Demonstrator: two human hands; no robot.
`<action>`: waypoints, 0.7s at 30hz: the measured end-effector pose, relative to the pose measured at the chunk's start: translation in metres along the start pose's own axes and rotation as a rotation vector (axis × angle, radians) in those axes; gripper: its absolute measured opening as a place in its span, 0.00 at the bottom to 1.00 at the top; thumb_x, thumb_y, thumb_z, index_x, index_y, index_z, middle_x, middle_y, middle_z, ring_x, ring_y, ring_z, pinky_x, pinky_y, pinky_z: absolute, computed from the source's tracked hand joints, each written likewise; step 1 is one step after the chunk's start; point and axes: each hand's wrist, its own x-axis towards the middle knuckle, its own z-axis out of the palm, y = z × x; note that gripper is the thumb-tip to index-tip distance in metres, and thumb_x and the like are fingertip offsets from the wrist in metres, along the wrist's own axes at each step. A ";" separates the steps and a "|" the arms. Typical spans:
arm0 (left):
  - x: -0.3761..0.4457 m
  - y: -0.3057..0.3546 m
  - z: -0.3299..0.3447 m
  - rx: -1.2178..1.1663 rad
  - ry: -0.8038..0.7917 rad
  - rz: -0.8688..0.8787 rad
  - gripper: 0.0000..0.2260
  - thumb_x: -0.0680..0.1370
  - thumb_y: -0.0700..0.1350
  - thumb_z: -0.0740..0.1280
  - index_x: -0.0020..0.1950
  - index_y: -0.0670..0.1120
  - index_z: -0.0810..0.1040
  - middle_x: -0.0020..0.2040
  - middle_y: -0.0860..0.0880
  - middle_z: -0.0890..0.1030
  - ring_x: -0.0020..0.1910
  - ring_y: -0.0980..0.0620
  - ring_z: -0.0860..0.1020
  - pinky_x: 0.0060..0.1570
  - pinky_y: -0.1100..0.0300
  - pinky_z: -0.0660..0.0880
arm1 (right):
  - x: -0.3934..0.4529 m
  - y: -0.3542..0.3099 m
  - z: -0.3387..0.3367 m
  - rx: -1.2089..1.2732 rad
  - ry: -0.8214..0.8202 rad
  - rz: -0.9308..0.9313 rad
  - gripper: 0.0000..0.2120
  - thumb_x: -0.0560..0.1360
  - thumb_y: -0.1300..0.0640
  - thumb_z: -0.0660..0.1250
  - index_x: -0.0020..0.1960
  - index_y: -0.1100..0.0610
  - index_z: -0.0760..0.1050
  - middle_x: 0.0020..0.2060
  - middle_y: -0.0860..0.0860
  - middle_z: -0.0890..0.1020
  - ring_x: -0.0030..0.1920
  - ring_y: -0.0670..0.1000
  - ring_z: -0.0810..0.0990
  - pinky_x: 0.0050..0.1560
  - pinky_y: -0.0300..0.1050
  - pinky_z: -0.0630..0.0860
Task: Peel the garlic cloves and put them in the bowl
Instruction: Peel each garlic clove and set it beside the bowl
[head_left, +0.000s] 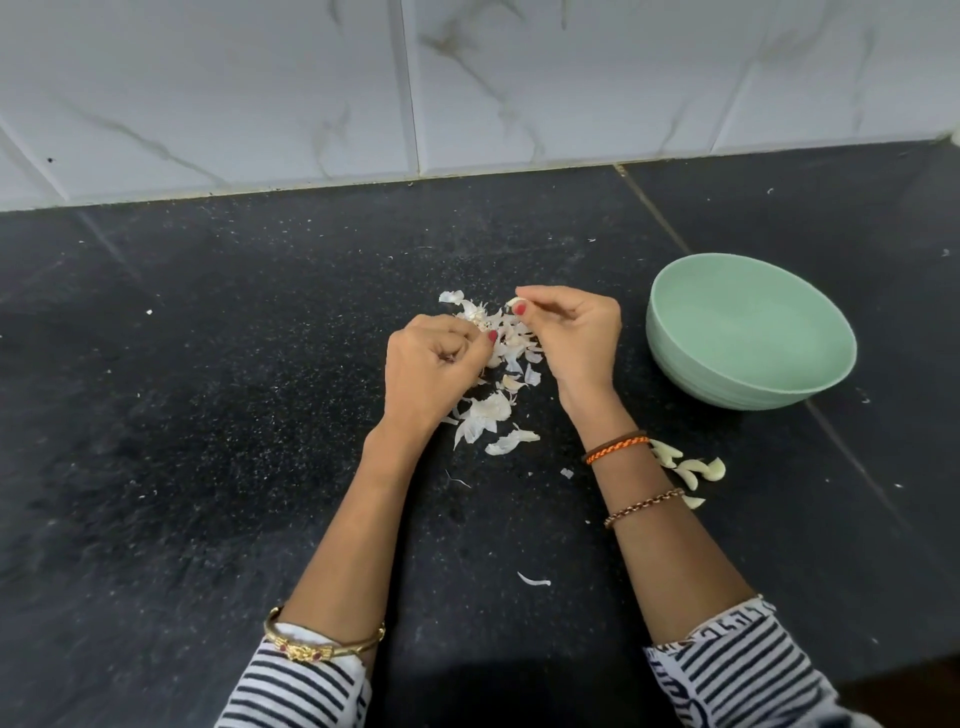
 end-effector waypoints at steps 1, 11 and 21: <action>0.000 -0.001 0.001 0.030 -0.005 0.011 0.21 0.70 0.52 0.65 0.23 0.38 0.76 0.37 0.56 0.81 0.41 0.58 0.77 0.47 0.70 0.68 | 0.000 0.000 0.000 -0.002 0.019 0.012 0.09 0.69 0.69 0.71 0.49 0.64 0.81 0.40 0.52 0.84 0.38 0.41 0.81 0.46 0.37 0.79; -0.013 0.008 -0.001 0.223 0.061 0.019 0.05 0.73 0.38 0.69 0.46 0.43 0.83 0.45 0.47 0.83 0.47 0.46 0.77 0.47 0.66 0.65 | -0.037 -0.013 -0.031 -0.143 0.059 -0.120 0.07 0.66 0.67 0.75 0.43 0.61 0.83 0.36 0.50 0.84 0.36 0.40 0.81 0.45 0.38 0.80; -0.035 0.029 -0.001 -0.070 -0.112 0.027 0.08 0.68 0.44 0.75 0.46 0.50 0.81 0.38 0.60 0.79 0.44 0.64 0.72 0.49 0.64 0.69 | -0.079 -0.005 -0.046 -0.030 0.045 0.055 0.05 0.71 0.66 0.70 0.45 0.60 0.82 0.34 0.45 0.81 0.34 0.39 0.80 0.39 0.35 0.77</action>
